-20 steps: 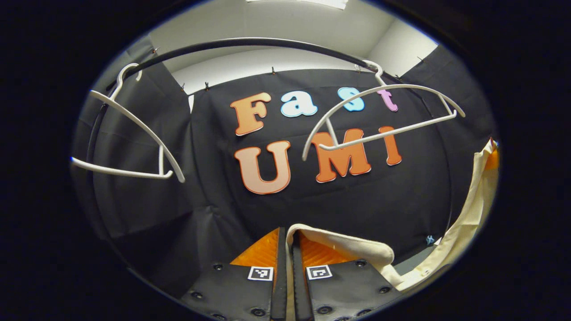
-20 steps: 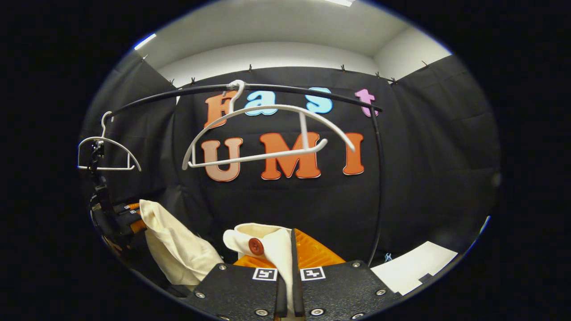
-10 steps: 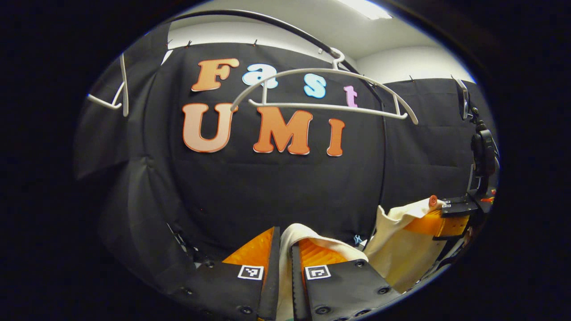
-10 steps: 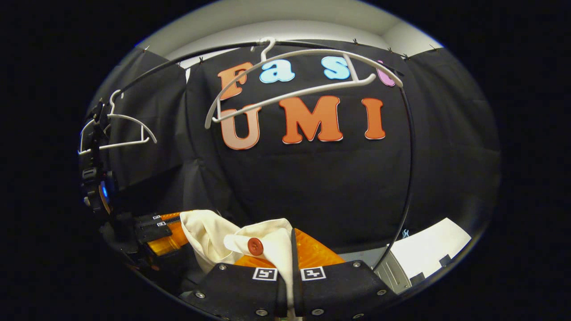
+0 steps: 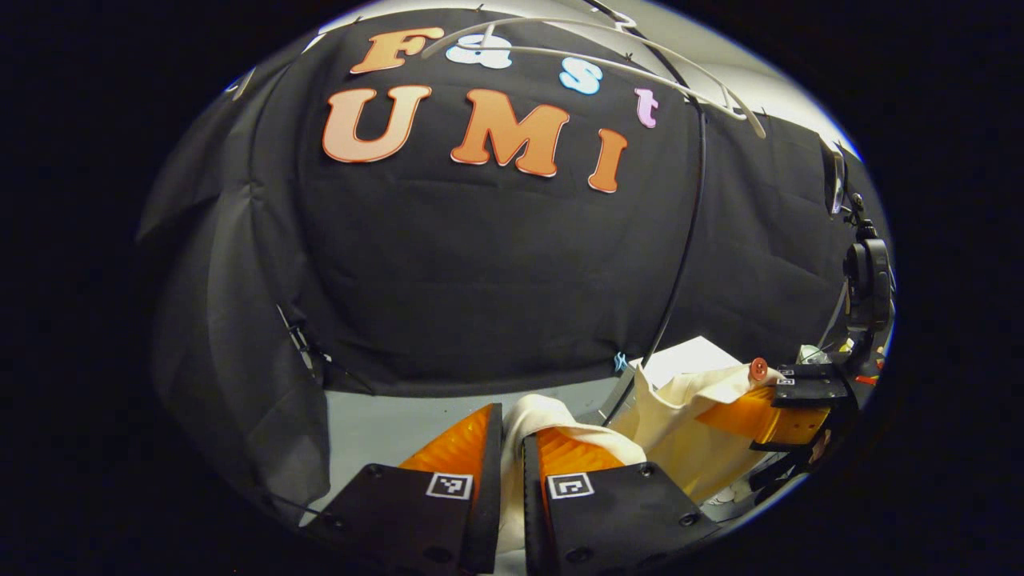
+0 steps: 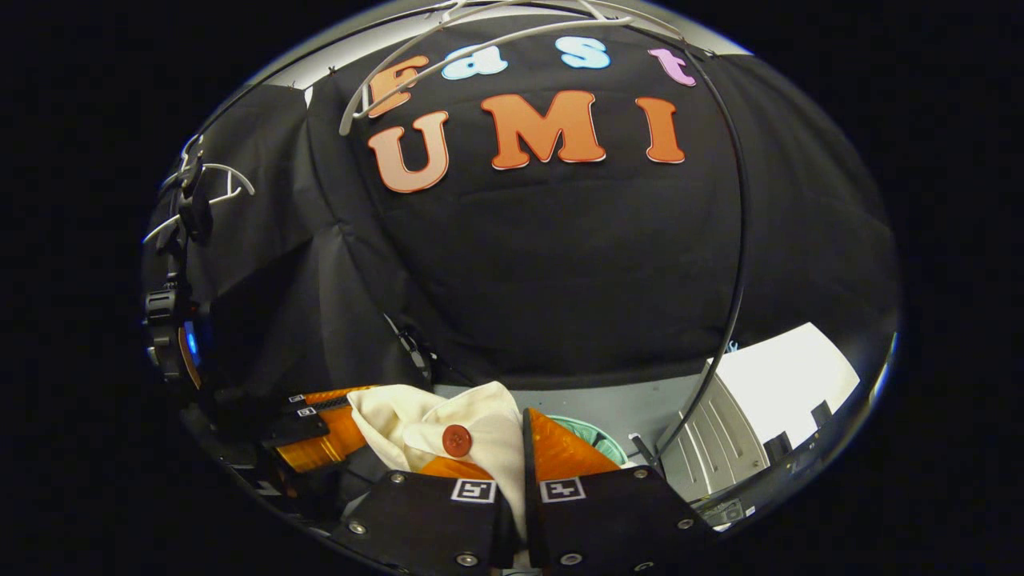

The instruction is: Grasp the clothes on the hanger with both hands and then place them into the laundry hamper below.

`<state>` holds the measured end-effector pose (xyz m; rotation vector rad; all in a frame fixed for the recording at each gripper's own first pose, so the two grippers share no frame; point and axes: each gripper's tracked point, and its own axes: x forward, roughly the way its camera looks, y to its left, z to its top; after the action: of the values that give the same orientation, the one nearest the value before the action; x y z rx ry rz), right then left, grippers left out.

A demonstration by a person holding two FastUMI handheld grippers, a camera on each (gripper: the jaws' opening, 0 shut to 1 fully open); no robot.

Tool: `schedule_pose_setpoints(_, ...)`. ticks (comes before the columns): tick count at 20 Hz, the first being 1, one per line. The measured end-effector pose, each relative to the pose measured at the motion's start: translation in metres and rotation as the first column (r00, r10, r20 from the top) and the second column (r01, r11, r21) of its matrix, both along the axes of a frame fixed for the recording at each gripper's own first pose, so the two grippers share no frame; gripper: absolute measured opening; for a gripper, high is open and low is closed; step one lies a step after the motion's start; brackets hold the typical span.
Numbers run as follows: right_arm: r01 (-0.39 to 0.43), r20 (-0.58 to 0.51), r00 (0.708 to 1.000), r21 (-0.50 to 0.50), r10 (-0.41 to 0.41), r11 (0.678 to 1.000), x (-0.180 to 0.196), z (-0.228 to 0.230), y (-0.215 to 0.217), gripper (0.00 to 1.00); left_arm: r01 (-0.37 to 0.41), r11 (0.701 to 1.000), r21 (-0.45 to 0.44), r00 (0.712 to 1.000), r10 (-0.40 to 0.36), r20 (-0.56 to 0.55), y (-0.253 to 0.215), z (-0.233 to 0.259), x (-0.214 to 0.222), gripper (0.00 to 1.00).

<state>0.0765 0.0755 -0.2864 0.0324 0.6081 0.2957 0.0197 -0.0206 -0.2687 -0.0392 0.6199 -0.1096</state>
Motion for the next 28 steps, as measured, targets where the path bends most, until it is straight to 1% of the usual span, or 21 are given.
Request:
schedule_pose_setpoints(3,-0.003,-0.054,0.999,-0.005,0.002,1.000,-0.008,-0.022,0.000,0.07,0.004,1.000,0.021,0.999,-0.003,-0.048,0.001,-0.019,-0.009,0.21)
schedule_pose_setpoints(4,-0.001,-0.076,0.997,-0.006,0.001,1.000,-0.012,-0.029,0.001,0.07,0.005,1.000,0.024,0.998,-0.003,-0.065,0.000,-0.024,-0.012,0.23)
schedule_pose_setpoints(5,0.002,-0.096,0.995,-0.009,-0.003,1.000,-0.016,-0.036,0.000,0.08,0.005,1.000,0.025,0.997,-0.003,-0.079,0.000,-0.030,-0.015,0.21)
schedule_pose_setpoints(8,0.027,-0.165,0.986,-0.011,-0.028,1.000,-0.025,-0.055,-0.006,0.09,-0.003,1.000,0.027,0.990,0.007,-0.139,0.006,-0.044,-0.023,0.21)
schedule_pose_setpoints(13,0.068,-0.284,0.956,-0.013,-0.069,0.998,-0.043,-0.092,-0.017,0.11,-0.024,0.999,0.030,0.972,0.030,-0.231,0.016,-0.070,-0.046,0.23)
schedule_pose_setpoints(16,0.088,-0.334,0.938,-0.027,-0.092,0.996,-0.051,-0.108,-0.025,0.12,-0.034,0.999,0.035,0.965,0.042,-0.259,0.023,-0.076,-0.052,0.25)
schedule_pose_setpoints(17,0.095,-0.347,0.933,-0.028,-0.099,0.995,-0.054,-0.111,-0.026,0.12,-0.040,0.999,0.033,0.964,0.048,-0.261,0.024,-0.075,-0.052,0.30)
schedule_pose_setpoints(18,0.102,-0.360,0.927,-0.030,-0.106,0.994,-0.056,-0.114,-0.026,0.12,-0.041,0.999,0.030,0.965,0.047,-0.257,0.024,-0.076,-0.051,0.27)
schedule_pose_setpoints(19,0.105,-0.373,0.921,-0.029,-0.108,0.994,-0.059,-0.119,-0.027,0.13,-0.039,0.999,0.034,0.965,0.047,-0.259,0.025,-0.075,-0.051,0.32)
schedule_pose_setpoints(20,0.106,-0.383,0.918,-0.024,-0.107,0.994,-0.060,-0.121,-0.027,0.17,-0.038,0.998,0.042,0.964,0.048,-0.261,0.027,-0.077,-0.051,0.32)
schedule_pose_setpoints(21,0.105,-0.386,0.916,-0.018,-0.104,0.994,-0.061,-0.122,-0.026,0.23,-0.033,0.999,0.041,0.963,0.043,-0.267,0.027,-0.078,-0.052,0.35)
schedule_pose_setpoints(22,0.103,-0.384,0.918,-0.018,-0.102,0.995,-0.060,-0.122,-0.026,0.26,-0.035,0.998,0.045,0.961,0.046,-0.273,0.028,-0.081,-0.053,0.39)
schedule_pose_setpoints(23,0.101,-0.381,0.919,-0.022,-0.102,0.995,-0.058,-0.122,-0.026,0.35,-0.034,0.998,0.044,0.958,0.045,-0.284,0.028,-0.082,-0.055,0.46)
schedule_pose_setpoints(24,0.096,-0.381,0.919,-0.026,-0.098,0.995,-0.060,-0.123,-0.024,0.30,-0.036,0.998,0.044,0.954,0.047,-0.295,0.027,-0.084,-0.058,0.52)
schedule_pose_setpoints(25,0.095,-0.385,0.918,-0.029,-0.099,0.995,-0.063,-0.123,-0.025,0.52,-0.037,0.998,0.046,0.952,0.050,-0.303,0.029,-0.085,-0.060,0.57)
schedule_pose_setpoints(26,0.094,-0.392,0.914,-0.033,-0.099,0.995,-0.064,-0.124,-0.025,0.51,-0.039,0.998,0.050,0.949,0.053,-0.310,0.030,-0.088,-0.062,0.56)
schedule_pose_setpoints(27,0.095,-0.401,0.911,-0.034,-0.101,0.995,-0.067,-0.127,-0.026,0.66,-0.041,0.998,0.055,0.947,0.056,-0.316,0.030,-0.089,-0.063,0.67)
schedule_pose_setpoints(28,0.100,-0.406,0.908,-0.036,-0.106,0.994,-0.068,-0.130,-0.028,0.77,-0.042,0.998,0.057,0.945,0.058,-0.321,0.030,-0.090,-0.066,0.77)
